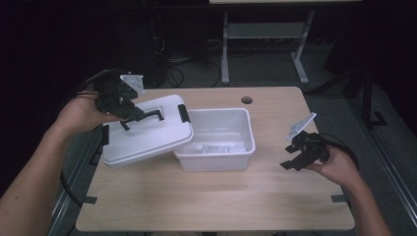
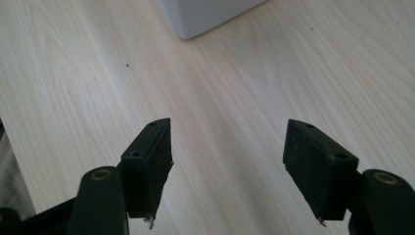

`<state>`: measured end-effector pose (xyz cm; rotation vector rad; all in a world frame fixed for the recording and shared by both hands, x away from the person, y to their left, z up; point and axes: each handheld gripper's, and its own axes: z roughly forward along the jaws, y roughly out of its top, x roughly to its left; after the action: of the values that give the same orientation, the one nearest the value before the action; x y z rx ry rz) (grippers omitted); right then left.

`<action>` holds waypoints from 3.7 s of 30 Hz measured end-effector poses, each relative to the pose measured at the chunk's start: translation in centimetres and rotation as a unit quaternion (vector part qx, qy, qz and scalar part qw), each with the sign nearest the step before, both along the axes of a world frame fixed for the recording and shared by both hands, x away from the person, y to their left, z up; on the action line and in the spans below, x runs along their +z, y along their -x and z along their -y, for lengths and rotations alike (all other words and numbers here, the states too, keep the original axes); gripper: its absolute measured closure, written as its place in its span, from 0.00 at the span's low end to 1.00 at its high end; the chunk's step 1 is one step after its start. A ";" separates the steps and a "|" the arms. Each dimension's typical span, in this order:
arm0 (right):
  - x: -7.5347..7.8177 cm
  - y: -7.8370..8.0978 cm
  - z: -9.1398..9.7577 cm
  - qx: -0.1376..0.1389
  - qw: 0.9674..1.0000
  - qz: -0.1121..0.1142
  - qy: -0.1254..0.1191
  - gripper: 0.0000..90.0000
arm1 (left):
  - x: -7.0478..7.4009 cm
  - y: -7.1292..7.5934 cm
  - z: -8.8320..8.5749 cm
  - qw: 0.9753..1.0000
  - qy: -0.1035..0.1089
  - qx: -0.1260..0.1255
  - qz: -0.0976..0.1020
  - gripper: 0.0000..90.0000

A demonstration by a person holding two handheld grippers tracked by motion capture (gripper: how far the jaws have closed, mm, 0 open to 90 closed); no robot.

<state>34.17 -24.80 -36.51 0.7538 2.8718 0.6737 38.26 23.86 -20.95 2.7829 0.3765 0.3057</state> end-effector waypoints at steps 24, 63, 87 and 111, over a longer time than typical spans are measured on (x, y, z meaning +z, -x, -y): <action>0.1 0.5 0.8 -0.008 1.000 0.005 -0.007 0.38 | -0.3 -1.1 3.4 1.000 0.005 -0.024 -0.003 0.94; -0.3 0.8 1.5 -0.013 1.000 0.004 -0.013 0.38 | -1.3 -3.3 11.5 0.996 0.011 -0.083 -0.015 0.94; -0.4 0.8 1.8 -0.011 1.000 0.005 -0.011 0.38 | -3.0 -4.5 14.0 0.994 0.026 -0.100 -0.025 0.94; -0.6 0.8 1.9 -0.014 1.000 0.003 -0.014 0.38 | -4.4 -5.0 17.0 0.991 0.004 -0.135 -0.026 0.94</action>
<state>33.35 -26.75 -37.13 0.7918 2.8467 0.7123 43.24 6.82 -25.36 2.7926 0.0108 0.1668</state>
